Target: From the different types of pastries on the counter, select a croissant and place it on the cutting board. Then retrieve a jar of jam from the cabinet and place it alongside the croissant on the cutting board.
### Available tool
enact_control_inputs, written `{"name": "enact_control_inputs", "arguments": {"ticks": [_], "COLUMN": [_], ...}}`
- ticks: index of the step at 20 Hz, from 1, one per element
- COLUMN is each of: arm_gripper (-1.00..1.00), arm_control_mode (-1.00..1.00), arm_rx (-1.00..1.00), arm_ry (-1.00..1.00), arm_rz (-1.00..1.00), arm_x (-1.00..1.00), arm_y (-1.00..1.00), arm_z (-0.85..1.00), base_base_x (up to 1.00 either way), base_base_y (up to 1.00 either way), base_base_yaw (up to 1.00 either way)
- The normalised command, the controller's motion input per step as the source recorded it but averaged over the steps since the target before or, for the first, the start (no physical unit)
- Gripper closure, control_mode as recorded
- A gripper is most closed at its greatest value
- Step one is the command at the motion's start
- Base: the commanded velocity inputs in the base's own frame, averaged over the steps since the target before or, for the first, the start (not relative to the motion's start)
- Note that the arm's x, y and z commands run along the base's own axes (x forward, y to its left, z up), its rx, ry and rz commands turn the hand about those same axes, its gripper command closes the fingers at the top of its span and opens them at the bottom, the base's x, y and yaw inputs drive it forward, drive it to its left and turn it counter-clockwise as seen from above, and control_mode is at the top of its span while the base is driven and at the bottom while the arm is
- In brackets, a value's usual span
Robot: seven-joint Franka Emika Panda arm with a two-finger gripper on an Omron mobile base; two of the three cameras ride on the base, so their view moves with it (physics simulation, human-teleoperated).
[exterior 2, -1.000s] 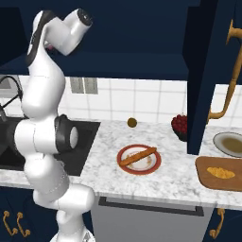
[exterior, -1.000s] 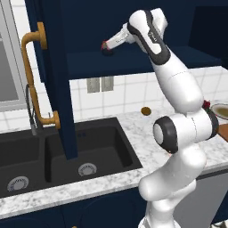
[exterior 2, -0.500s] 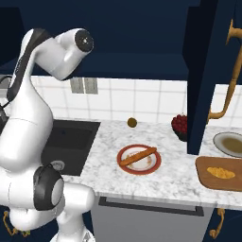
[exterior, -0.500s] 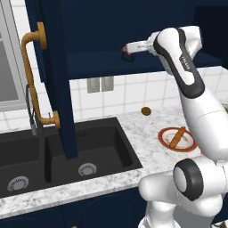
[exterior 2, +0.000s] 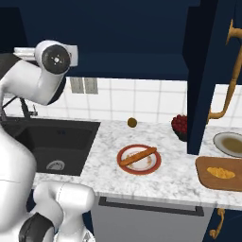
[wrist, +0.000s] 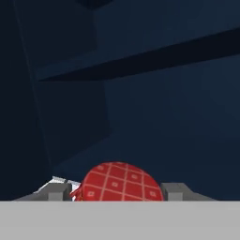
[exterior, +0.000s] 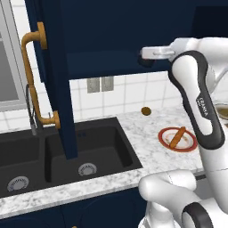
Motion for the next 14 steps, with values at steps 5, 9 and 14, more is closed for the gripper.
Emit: {"name": "enact_control_inputs", "arguments": {"ticks": [5, 9, 14], "arm_gripper": [1.0, 1.0, 1.0], "arm_control_mode": [-1.0, -1.0, -1.0], "arm_rx": [0.0, 0.0, 0.03], "arm_ry": [0.01, 0.16, 0.16], "arm_rz": [-0.24, -0.32, -0.33], "arm_x": [-1.0, -1.0, -1.0], "arm_y": [-0.35, -0.26, -0.34], "arm_z": [0.29, 0.24, 0.17], "base_base_x": [0.0, 0.0, 0.0], "base_base_y": [0.0, 0.0, 0.0], "base_base_yaw": [0.0, 0.0, 0.0]}}
